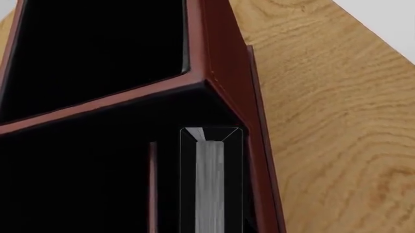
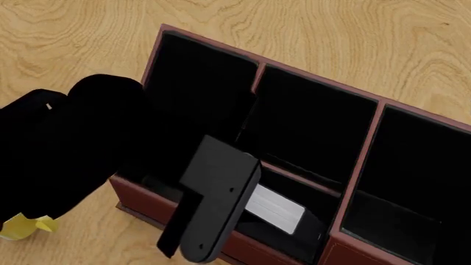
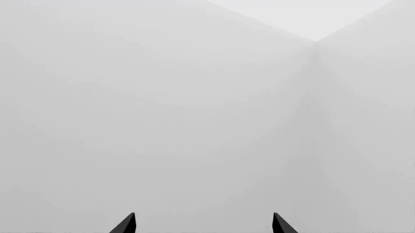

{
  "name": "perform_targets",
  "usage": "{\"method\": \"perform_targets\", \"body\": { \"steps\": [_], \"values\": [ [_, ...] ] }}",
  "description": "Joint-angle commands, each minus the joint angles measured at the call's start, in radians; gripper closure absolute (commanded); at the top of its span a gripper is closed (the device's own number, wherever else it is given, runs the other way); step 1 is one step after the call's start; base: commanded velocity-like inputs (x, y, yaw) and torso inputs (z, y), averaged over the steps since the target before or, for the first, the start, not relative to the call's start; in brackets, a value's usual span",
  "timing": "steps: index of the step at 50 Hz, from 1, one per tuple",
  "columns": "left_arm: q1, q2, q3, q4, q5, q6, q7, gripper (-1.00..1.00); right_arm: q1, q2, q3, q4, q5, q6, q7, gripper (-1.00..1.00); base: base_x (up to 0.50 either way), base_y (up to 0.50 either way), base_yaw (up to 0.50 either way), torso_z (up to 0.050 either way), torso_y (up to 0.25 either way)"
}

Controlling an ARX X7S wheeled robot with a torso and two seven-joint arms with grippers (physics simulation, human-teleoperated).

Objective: Pick up the book and place it in the back compartment of the caddy.

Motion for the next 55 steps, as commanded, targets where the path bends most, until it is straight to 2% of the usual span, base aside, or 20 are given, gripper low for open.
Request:
{"method": "perform_targets", "body": {
  "steps": [1, 44, 55],
  "values": [
    [-0.001, 0.035, -0.005, -0.077, -0.017, 0.040, -0.013, 1.00, -0.009, -0.003, -0.006, 0.009, -0.014, -0.006, -0.005, -1.00, 0.00, 0.00, 0.00, 0.000, 0.000],
    [0.030, 0.158, 0.034, -0.373, -0.003, 0.230, -0.018, 1.00, -0.010, -0.006, -0.024, 0.029, -0.035, -0.019, -0.011, -1.00, 0.00, 0.00, 0.00, 0.000, 0.001],
    [0.031, 0.163, 0.043, -0.363, -0.014, 0.223, -0.019, 1.00, -0.015, -0.010, -0.024, 0.034, -0.042, -0.025, -0.015, -1.00, 0.00, 0.00, 0.00, 0.000, 0.000]
  ]
}}
